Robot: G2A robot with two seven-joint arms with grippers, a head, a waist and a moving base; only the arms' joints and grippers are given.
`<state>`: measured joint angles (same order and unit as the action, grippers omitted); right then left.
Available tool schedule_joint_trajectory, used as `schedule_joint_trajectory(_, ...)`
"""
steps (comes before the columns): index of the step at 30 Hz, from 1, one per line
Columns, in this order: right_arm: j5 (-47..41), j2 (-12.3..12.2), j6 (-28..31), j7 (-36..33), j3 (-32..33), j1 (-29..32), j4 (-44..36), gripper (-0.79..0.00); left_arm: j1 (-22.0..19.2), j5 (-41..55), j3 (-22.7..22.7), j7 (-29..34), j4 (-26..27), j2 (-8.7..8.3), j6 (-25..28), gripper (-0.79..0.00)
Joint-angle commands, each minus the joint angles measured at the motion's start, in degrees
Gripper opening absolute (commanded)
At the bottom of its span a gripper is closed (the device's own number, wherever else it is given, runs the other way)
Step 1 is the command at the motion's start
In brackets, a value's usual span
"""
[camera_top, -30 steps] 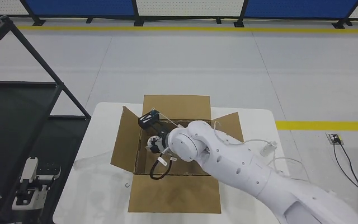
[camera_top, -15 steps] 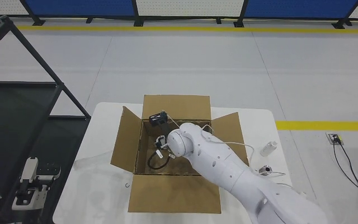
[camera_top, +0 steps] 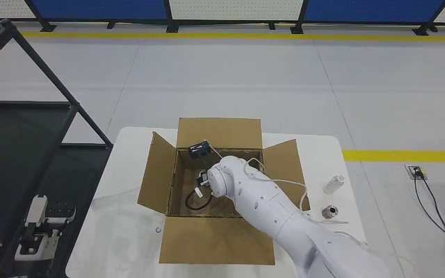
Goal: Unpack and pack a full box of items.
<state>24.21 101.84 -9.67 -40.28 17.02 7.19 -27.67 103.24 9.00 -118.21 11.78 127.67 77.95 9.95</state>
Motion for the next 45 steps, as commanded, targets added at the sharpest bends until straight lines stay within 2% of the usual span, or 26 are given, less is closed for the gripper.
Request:
schedule_joint_trajectory(1, 0.39, 0.34, 0.37, 0.13, 0.22, -0.02, 0.81, -0.459, 0.0, 0.0, 0.0, 0.0, 0.0, 0.0, 0.0, 0.0)
schedule_joint_trajectory(11, 1.29, 1.29, 2.58, 0.86, 2.25, -0.17, 3.91, -0.385, 0.0, 0.0, 0.0, 0.0, 0.0, 0.0, 0.0, 0.0)
schedule_joint_trajectory(13, 1.61, 1.37, 2.82, 0.84, 2.59, -0.18, 4.11, -0.228, 0.0, 0.0, 0.0, 0.0, 0.0, 0.0, 0.0, 0.0)
schedule_joint_trajectory(15, 1.98, 1.41, 2.95, 0.9, 2.95, -0.22, 4.23, -0.114, 0.0, 0.0, 0.0, 0.0, 0.0, 0.0, 0.0, 0.0)
schedule_joint_trajectory(20, 2.83, 1.31, 3.67, 0.95, 3.9, -0.11, 4.25, -0.055, 0.0, 0.0, 0.0, 0.0, 0.0, 0.0, 0.0, 0.0)
schedule_joint_trajectory(22, 3.11, 1.18, 3.98, 0.89, 4.34, -0.09, 4.33, -0.006, 0.0, 0.0, 0.0, 0.0, 0.0, 0.0, 0.0, 0.0)
schedule_joint_trajectory(25, 3.33, 0.86, 4.7, 1.19, 5.19, -0.05, 4.18, 0.0, 0.0, 0.0, 0.0, 0.0, 0.0, 0.0, 0.0, 0.0)
schedule_joint_trajectory(30, 3.4, -0.48, 9.33, 1.96, 7.14, 0.26, 2.21, 0.0, 0.0, 0.0, 0.0, 0.0, 0.0, 0.0, 0.0, 0.0)
schedule_joint_trajectory(36, 6.13, -2.86, 8.72, 2.01, 9.13, 1.98, -4.31, 0.0, 0.0, 0.0, 0.0, 0.0, 0.0, 0.0, 0.0, 0.0)
schedule_joint_trajectory(41, 10.4, -6.55, 6.27, 1.09, 12.11, 5.62, -15.03, 0.0, 0.0, 0.0, 0.0, 0.0, 0.0, 0.0, 0.0, 0.0)
schedule_joint_trajectory(45, 16.58, -10.94, 2.71, -1.18, 16.45, 11.2, -29.08, 0.0, 0.0, 0.0, 0.0, 0.0, 0.0, 0.0, 0.0, 0.0)
